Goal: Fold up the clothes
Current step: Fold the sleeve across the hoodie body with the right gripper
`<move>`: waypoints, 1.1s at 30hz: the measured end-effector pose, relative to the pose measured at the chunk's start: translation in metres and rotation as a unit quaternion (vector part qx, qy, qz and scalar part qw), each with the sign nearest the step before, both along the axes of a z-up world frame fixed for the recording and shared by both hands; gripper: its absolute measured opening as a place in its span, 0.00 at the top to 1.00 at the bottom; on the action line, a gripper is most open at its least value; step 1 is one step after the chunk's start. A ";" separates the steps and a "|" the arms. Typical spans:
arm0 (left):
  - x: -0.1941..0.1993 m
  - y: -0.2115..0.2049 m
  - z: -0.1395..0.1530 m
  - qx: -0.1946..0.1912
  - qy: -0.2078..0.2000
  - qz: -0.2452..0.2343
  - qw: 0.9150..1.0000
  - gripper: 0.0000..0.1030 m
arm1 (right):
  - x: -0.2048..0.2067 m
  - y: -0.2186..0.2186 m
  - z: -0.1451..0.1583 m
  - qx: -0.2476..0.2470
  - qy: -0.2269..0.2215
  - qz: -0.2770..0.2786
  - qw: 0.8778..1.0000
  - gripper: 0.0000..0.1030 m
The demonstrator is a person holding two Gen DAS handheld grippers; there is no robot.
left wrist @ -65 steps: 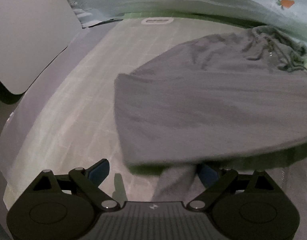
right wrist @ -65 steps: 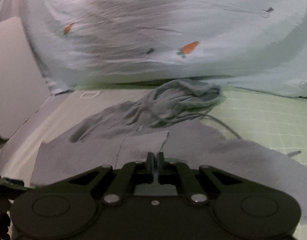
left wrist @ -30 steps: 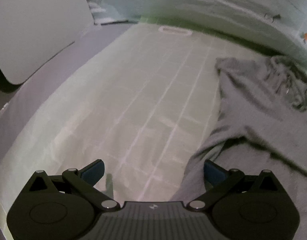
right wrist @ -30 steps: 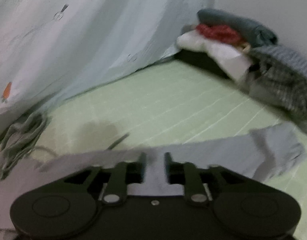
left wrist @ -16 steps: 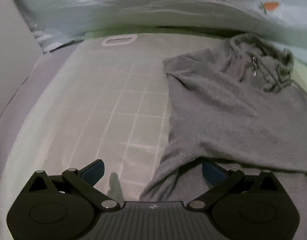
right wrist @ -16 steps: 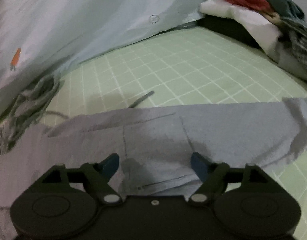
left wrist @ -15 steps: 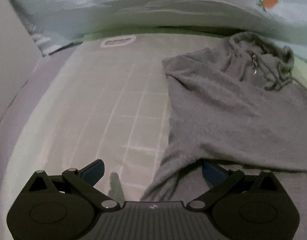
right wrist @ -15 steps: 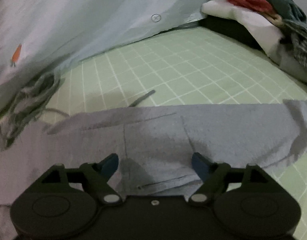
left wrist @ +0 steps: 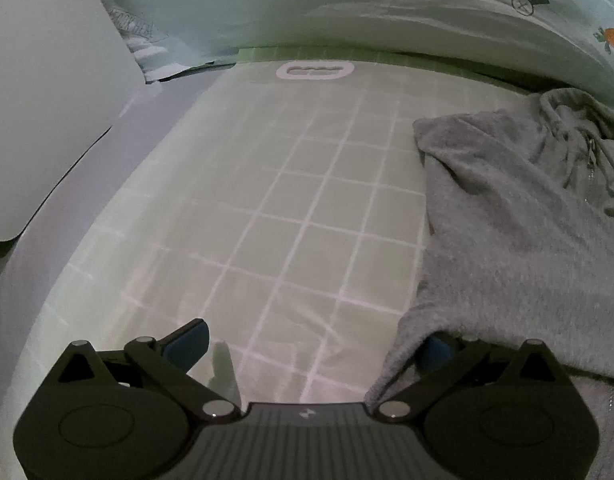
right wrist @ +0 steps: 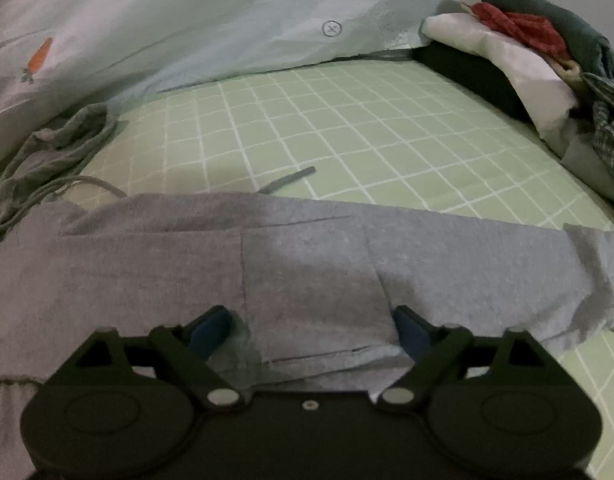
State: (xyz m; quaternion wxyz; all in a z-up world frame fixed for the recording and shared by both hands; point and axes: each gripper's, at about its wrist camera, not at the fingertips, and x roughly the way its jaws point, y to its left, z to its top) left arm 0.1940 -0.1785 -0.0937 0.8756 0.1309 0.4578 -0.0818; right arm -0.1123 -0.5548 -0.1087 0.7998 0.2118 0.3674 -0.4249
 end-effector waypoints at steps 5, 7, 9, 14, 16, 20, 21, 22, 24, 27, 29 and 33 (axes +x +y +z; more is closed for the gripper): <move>0.001 0.001 -0.001 -0.010 0.003 0.009 1.000 0.00 | 0.000 0.008 0.004 -0.014 0.000 0.018 1.000 0.34; -0.001 0.000 -0.001 -0.008 -0.001 0.009 1.000 0.00 | 0.002 0.012 0.006 -0.021 0.001 0.025 0.999 0.43; -0.004 -0.001 -0.001 -0.007 -0.004 0.007 1.000 0.00 | 0.005 0.016 0.009 -0.028 0.003 0.035 0.999 0.59; -0.004 0.000 -0.002 -0.011 -0.009 0.007 1.000 0.00 | 0.006 0.018 0.012 -0.036 0.005 0.036 0.999 0.83; -0.004 0.001 -0.003 -0.012 -0.012 0.006 1.000 0.00 | 0.006 0.018 0.013 -0.033 0.002 0.034 0.999 0.85; -0.006 0.002 -0.003 -0.017 -0.016 0.007 1.000 0.00 | 0.005 0.021 0.018 -0.030 -0.006 0.031 0.999 0.88; -0.006 0.002 -0.003 -0.018 -0.016 0.007 1.000 0.00 | 0.005 0.022 0.020 -0.030 -0.009 0.031 0.999 0.88; -0.006 0.003 -0.003 -0.020 -0.016 0.008 1.000 0.00 | 0.005 0.024 0.022 -0.030 -0.013 0.031 0.999 0.88; -0.007 0.004 -0.003 -0.023 -0.015 0.009 1.000 0.00 | 0.006 0.026 0.025 -0.025 -0.024 0.028 0.999 0.88; -0.006 0.005 -0.003 -0.030 -0.013 0.013 0.999 0.00 | 0.008 0.029 0.030 -0.019 -0.041 0.030 0.999 0.88; -0.007 0.005 -0.004 -0.031 -0.014 0.014 0.999 0.00 | 0.013 0.032 0.034 -0.020 -0.049 0.037 0.998 0.88; -0.008 0.003 -0.004 -0.027 -0.018 0.013 0.999 0.00 | 0.032 0.042 0.047 -0.025 -0.072 0.073 0.994 0.88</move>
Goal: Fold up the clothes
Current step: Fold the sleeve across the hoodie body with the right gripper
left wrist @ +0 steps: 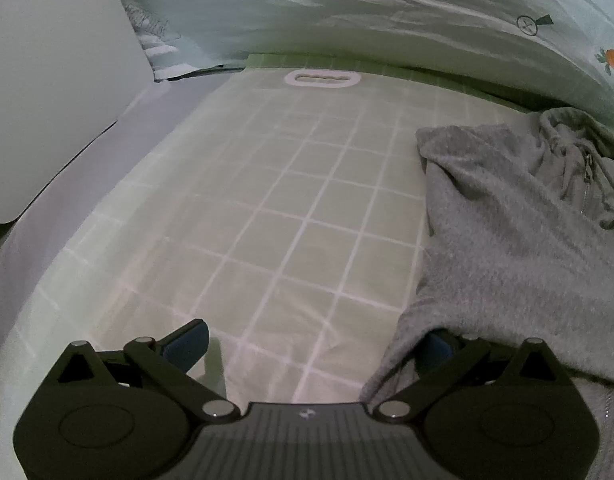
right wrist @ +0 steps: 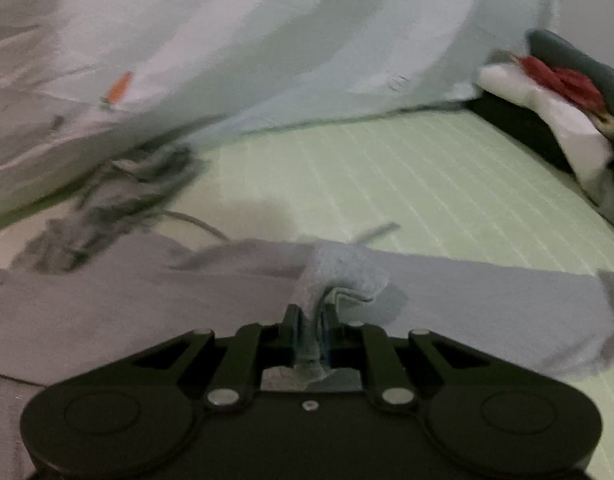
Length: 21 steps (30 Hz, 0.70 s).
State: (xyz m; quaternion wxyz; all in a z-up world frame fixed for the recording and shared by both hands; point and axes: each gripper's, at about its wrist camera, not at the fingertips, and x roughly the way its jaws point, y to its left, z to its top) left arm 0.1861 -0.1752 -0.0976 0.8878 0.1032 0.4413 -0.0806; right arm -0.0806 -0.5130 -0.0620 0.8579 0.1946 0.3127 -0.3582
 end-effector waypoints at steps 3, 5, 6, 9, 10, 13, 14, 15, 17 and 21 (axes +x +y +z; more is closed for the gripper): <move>0.001 0.001 0.000 -0.001 0.003 -0.003 1.000 0.00 | 0.026 0.014 0.009 0.000 -0.019 0.048 0.999 0.88; 0.003 0.004 0.000 -0.006 0.007 -0.004 1.000 0.00 | 0.044 0.030 0.015 0.006 -0.042 0.101 0.994 0.88; 0.003 0.005 -0.001 -0.011 0.009 -0.004 1.000 0.00 | 0.053 0.038 0.018 0.009 -0.054 0.128 0.990 0.88; 0.006 0.011 -0.003 -0.031 0.020 0.000 0.999 0.00 | 0.077 0.066 0.020 0.012 -0.065 0.208 0.976 0.86; 0.006 0.011 -0.003 -0.033 0.021 0.001 0.999 0.00 | 0.083 0.073 0.019 0.016 -0.061 0.224 0.973 0.76; 0.006 0.010 -0.003 -0.034 0.023 0.006 0.999 0.00 | 0.087 0.083 0.013 0.013 -0.039 0.232 0.972 0.34; 0.005 0.010 -0.003 -0.035 0.025 0.009 0.999 0.00 | 0.082 0.081 0.012 0.008 -0.035 0.220 0.975 0.25; 0.006 0.010 -0.003 -0.036 0.025 0.009 0.999 0.00 | 0.075 0.078 0.010 0.004 -0.033 0.206 0.978 0.20; 0.006 0.010 -0.003 -0.037 0.027 0.009 0.999 0.00 | 0.062 0.072 0.008 -0.005 -0.028 0.176 0.984 0.00; 0.006 0.009 0.004 -0.025 0.047 0.009 0.999 0.00 | 0.024 0.059 0.001 -0.023 -0.014 0.108 0.994 0.00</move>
